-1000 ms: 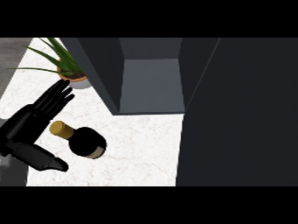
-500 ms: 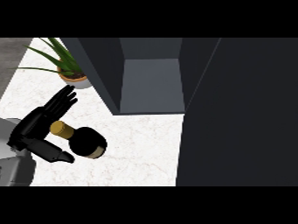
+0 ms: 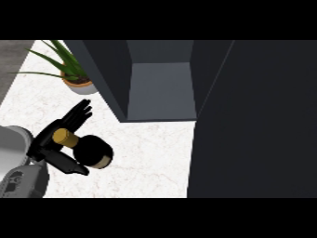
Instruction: Pick up the wine, place it into the cabinet and close the cabinet
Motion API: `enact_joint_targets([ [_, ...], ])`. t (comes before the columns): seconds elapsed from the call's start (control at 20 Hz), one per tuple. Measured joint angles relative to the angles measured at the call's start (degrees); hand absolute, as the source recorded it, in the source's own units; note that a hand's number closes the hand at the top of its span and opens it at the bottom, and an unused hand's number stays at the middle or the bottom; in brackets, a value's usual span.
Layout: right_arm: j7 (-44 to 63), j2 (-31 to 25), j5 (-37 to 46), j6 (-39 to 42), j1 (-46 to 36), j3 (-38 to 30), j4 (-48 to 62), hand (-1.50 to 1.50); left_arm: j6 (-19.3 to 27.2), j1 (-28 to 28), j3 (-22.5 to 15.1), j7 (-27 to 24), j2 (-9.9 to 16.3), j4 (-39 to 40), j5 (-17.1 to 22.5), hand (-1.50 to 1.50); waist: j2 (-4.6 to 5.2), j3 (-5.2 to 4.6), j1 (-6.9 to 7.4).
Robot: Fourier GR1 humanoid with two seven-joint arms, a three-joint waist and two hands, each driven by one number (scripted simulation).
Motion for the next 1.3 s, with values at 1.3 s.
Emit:
enact_joint_targets([
  [1.3,-0.84,-0.21,-0.08,-0.31,0.26,0.14,0.34,-1.50,-2.36,-5.12,3.40,-13.47,-2.62,24.29,1.29,-1.50,0.02,0.02,0.19],
])
